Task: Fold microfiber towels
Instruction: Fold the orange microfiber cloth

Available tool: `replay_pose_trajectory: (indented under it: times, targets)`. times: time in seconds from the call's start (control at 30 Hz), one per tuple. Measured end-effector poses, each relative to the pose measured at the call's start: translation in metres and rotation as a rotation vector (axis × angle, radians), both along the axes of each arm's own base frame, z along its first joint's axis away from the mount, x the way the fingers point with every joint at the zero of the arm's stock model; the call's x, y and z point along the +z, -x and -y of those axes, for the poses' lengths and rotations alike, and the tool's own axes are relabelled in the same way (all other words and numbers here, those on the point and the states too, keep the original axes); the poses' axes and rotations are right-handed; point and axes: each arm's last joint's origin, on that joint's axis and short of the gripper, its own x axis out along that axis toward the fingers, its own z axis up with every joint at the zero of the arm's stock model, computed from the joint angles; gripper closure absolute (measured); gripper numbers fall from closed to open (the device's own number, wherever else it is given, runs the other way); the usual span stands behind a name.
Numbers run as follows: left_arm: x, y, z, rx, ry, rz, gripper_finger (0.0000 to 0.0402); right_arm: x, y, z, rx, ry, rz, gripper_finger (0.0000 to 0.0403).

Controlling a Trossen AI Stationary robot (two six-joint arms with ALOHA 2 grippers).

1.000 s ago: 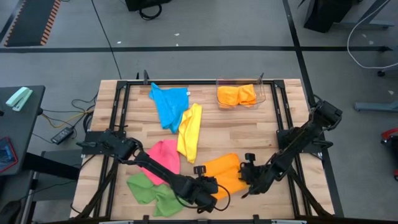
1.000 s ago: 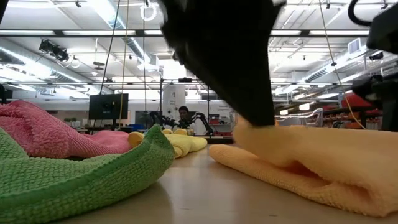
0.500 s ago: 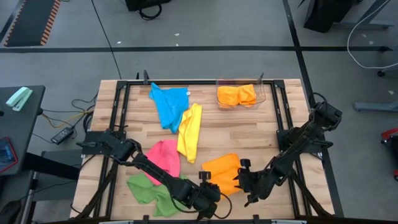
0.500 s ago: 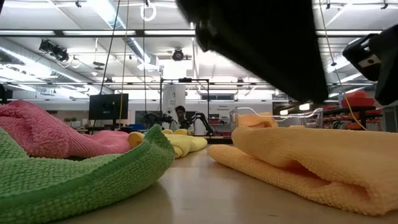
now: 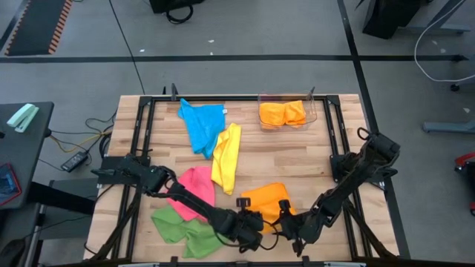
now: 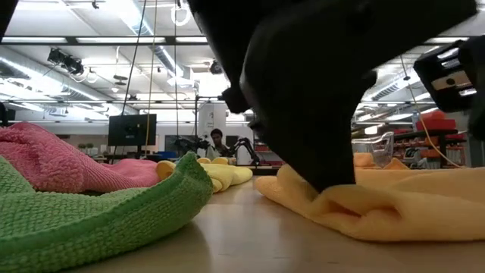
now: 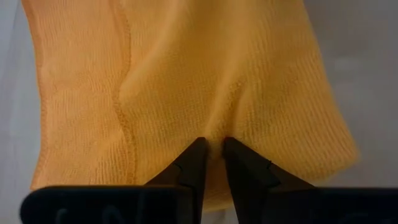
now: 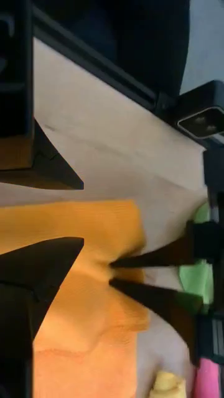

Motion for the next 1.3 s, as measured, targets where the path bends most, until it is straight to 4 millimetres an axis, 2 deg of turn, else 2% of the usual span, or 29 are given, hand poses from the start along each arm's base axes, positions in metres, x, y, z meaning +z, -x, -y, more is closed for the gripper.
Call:
replay_pose_trajectory:
  times: [0.13, 0.27, 0.4, 0.47, 0.57, 0.7, 0.8, 0.9, 1.1, 1.2, 1.3]
  targets:
    - [0.0, 0.002, 0.004, -0.01, 0.005, 0.004, 0.0331, -0.006, 0.0, 0.007, -0.03, 0.043, -0.025, 0.026]
    - [0.0, 0.005, 0.009, -0.025, -0.003, -0.003, 0.0337, -0.019, 0.007, 0.02, -0.142, 0.044, -0.147, 0.026]
    - [0.0, 0.006, 0.013, -0.059, -0.015, 0.001, 0.0342, -0.021, 0.01, 0.025, -0.244, -0.023, -0.221, 0.026]
    - [0.0, 0.006, 0.013, -0.061, -0.013, 0.002, 0.0342, -0.016, 0.01, 0.023, -0.226, -0.052, -0.235, 0.026]
    - [0.001, 0.006, 0.013, -0.064, -0.011, 0.004, 0.0339, 0.003, 0.008, 0.018, -0.191, -0.08, -0.207, 0.026]
    - [0.001, 0.006, 0.013, -0.066, -0.011, 0.007, 0.0339, 0.019, 0.007, 0.022, -0.188, -0.032, -0.139, 0.026]
    - [0.001, 0.005, 0.013, -0.066, -0.011, 0.007, 0.0344, 0.023, 0.003, 0.027, -0.212, 0.01, -0.09, 0.026]
    - [0.001, 0.005, 0.013, -0.066, -0.011, 0.008, 0.0346, 0.017, -0.004, 0.035, -0.245, 0.031, -0.092, 0.026]
    - [0.001, 0.005, 0.013, -0.063, -0.008, 0.011, 0.0339, -0.021, -0.001, 0.052, -0.307, 0.109, -0.192, 0.026]
    - [0.002, 0.005, 0.013, -0.063, -0.007, 0.014, 0.0339, -0.024, 0.001, 0.055, -0.366, 0.099, -0.222, 0.026]
    - [0.002, 0.005, 0.013, -0.062, -0.007, 0.014, 0.0343, -0.017, 0.003, 0.058, -0.379, 0.08, -0.227, 0.026]
